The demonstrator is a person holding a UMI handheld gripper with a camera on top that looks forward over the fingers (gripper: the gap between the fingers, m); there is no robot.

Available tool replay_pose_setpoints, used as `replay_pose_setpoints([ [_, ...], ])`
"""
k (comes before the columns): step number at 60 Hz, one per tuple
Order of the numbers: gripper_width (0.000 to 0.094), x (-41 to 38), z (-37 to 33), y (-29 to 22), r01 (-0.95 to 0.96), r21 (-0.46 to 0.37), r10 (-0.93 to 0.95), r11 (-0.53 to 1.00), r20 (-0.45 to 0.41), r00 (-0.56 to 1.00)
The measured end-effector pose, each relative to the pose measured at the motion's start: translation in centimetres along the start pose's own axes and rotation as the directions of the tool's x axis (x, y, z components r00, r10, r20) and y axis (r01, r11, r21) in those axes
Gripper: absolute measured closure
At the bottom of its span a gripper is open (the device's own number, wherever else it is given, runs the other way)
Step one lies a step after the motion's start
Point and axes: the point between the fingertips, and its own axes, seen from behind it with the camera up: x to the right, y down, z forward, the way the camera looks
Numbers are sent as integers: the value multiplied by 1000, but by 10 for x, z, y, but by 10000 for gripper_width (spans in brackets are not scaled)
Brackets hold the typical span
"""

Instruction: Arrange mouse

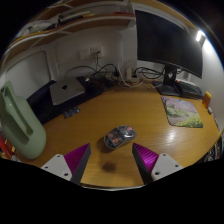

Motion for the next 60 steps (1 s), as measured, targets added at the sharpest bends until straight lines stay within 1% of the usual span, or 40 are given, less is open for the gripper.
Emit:
replay_pose_setpoints([
  [16, 74, 7, 50, -9, -23, -14, 22, 1000, -33, 999],
  [30, 67, 1, 79, -32, -10, -5, 10, 1000, -18, 1000],
  [39, 76, -8, 92, -38, 16, -13, -16, 1000, 3, 1000],
  [41, 91, -8, 94, -38, 17, -18, -16, 1000, 4, 1000],
  [48, 219, -3, 100, -37, 22, -20, -22, 1000, -12, 1000],
  [52, 464, 2, 101, -38, 33, -11, -34, 999, -29, 999],
  [54, 467, 2, 101, -38, 41, -8, -41, 999, -29, 999],
  [57, 515, 1, 101, -38, 67, -8, -67, 998, -23, 997],
  [60, 555, -2, 101, -39, 48, -7, -49, 999, -13, 999],
])
